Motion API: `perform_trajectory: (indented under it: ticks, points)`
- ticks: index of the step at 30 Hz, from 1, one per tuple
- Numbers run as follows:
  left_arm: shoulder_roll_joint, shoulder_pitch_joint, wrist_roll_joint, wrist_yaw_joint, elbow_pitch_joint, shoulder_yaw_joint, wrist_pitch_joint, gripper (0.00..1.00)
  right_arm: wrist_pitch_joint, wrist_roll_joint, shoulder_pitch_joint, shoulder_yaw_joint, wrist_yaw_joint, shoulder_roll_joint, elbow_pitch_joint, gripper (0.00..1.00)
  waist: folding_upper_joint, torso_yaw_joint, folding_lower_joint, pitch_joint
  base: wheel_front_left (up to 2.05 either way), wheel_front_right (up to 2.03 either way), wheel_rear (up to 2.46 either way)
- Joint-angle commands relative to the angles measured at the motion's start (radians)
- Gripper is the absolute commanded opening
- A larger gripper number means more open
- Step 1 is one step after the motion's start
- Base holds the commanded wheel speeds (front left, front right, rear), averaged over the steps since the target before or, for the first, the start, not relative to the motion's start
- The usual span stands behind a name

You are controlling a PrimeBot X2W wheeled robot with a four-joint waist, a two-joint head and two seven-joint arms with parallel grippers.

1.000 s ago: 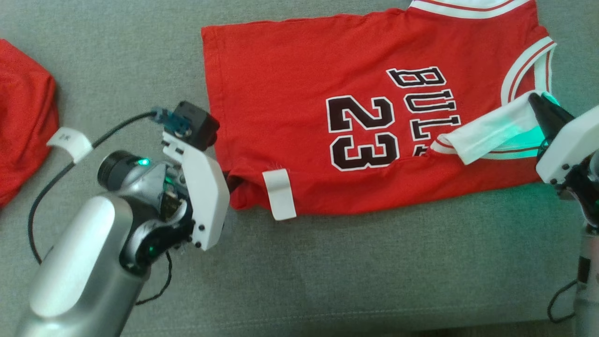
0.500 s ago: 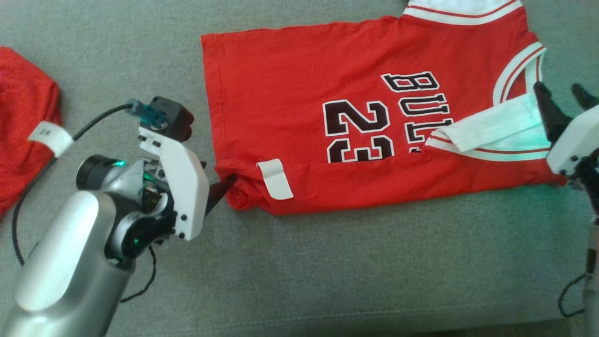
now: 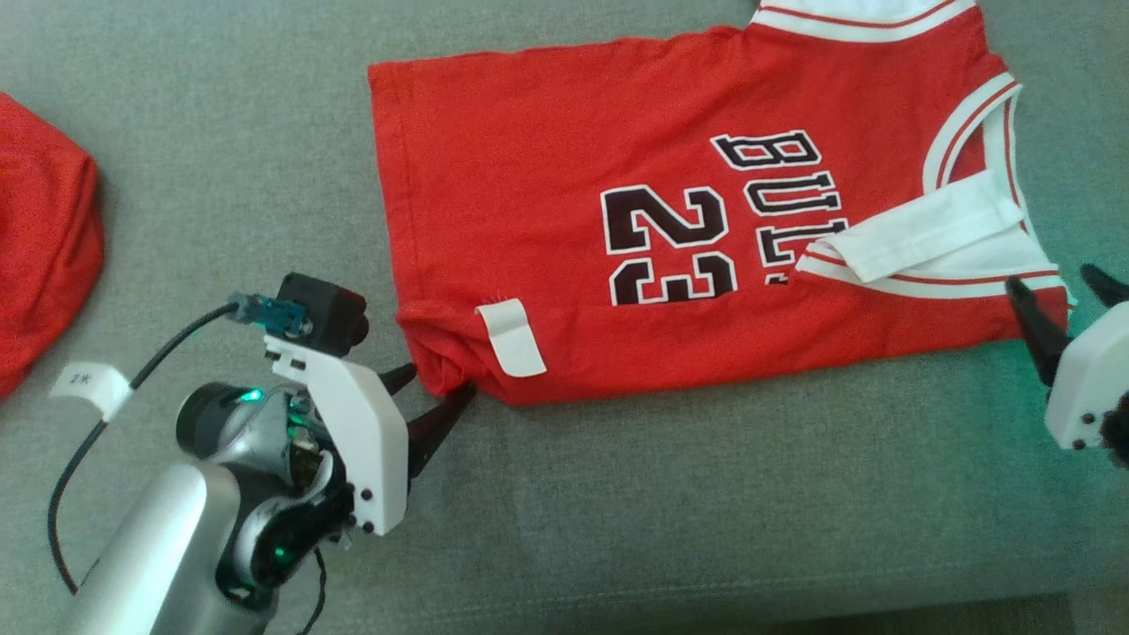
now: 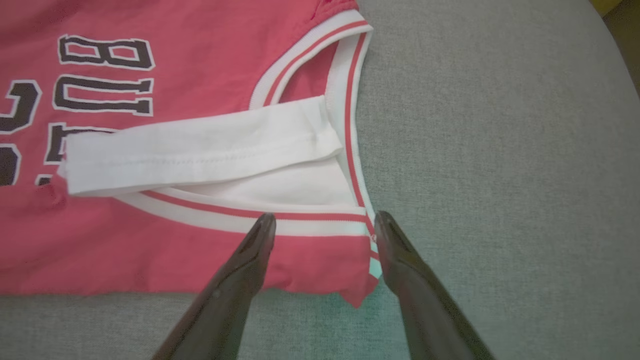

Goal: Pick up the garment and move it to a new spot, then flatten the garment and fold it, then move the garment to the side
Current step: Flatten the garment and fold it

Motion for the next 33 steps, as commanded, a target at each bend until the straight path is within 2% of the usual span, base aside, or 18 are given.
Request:
perform_trajectory:
  ticks: [1, 14, 23, 24, 25, 26, 27, 28, 30, 31, 33]
  points:
    - [0.014, -0.029, 0.016, 0.007, -0.041, 0.046, -0.018, 1.0, 0.003, 0.002, -0.015, 0.009, -0.001, -0.042, -0.042, 1.0, 0.0, -0.002, 0.0, 0.018, 0.0, 0.0, 0.0]
    - [-0.021, -0.028, 0.019, 0.002, -0.045, 0.002, -0.036, 1.0, 0.05, 0.029, -0.032, 0.021, -0.001, -0.084, 0.047, 1.0, 0.0, 0.01, 0.0, 0.057, 0.0, 0.0, 0.0]
    - [-0.029, -0.034, 0.01, -0.002, -0.031, -0.007, -0.041, 1.0, 0.07, 0.059, -0.036, 0.011, -0.001, -0.088, 0.052, 1.0, 0.0, 0.007, 0.0, 0.072, 0.0, 0.0, 0.0]
    - [-0.029, -0.035, 0.01, -0.003, -0.029, -0.009, -0.039, 0.85, 0.071, 0.061, -0.037, 0.01, -0.001, -0.087, 0.051, 1.0, 0.0, 0.006, 0.0, 0.073, 0.0, 0.0, 0.0]
    - [-0.028, -0.037, 0.01, -0.005, -0.028, -0.011, -0.038, 0.45, 0.073, 0.063, -0.038, 0.01, -0.001, -0.085, 0.05, 1.0, 0.0, 0.006, 0.0, 0.075, 0.0, 0.0, 0.0]
    - [-0.028, -0.038, 0.009, -0.006, -0.025, -0.012, -0.039, 0.29, 0.078, 0.068, -0.037, 0.011, -0.001, -0.083, 0.05, 1.0, 0.0, 0.006, 0.0, 0.075, 0.0, 0.0, 0.0]
    - [-0.026, -0.04, 0.009, -0.009, -0.023, -0.012, -0.04, 0.03, 0.085, 0.074, -0.036, 0.014, -0.001, -0.082, 0.05, 1.0, 0.0, 0.006, 0.0, 0.076, 0.0, 0.0, 0.0]
    - [-0.023, -0.042, 0.008, -0.012, -0.02, -0.011, -0.042, 0.0, 0.095, 0.081, -0.033, 0.017, -0.001, -0.081, 0.051, 1.0, 0.0, 0.007, 0.0, 0.076, 0.0, 0.0, 0.0]
    - [-0.015, -0.042, 0.001, -0.022, -0.017, -0.008, -0.041, 0.0, 0.114, 0.096, -0.03, 0.016, -0.001, -0.077, 0.056, 0.24, 0.0, 0.007, 0.0, 0.074, 0.0, 0.0, 0.0]
    - [-0.009, -0.039, -0.006, -0.027, -0.019, -0.005, -0.04, 0.0, 0.12, 0.1, -0.029, 0.015, -0.001, -0.077, 0.057, 0.0, 0.0, 0.007, 0.0, 0.071, 0.0, 0.0, 0.0]
    - [0.004, -0.031, -0.021, -0.037, -0.026, 0.001, -0.033, 0.0, 0.131, 0.107, -0.027, 0.008, -0.001, -0.08, 0.062, 0.0, 0.0, 0.01, 0.0, 0.063, 0.0, 0.0, 0.0]
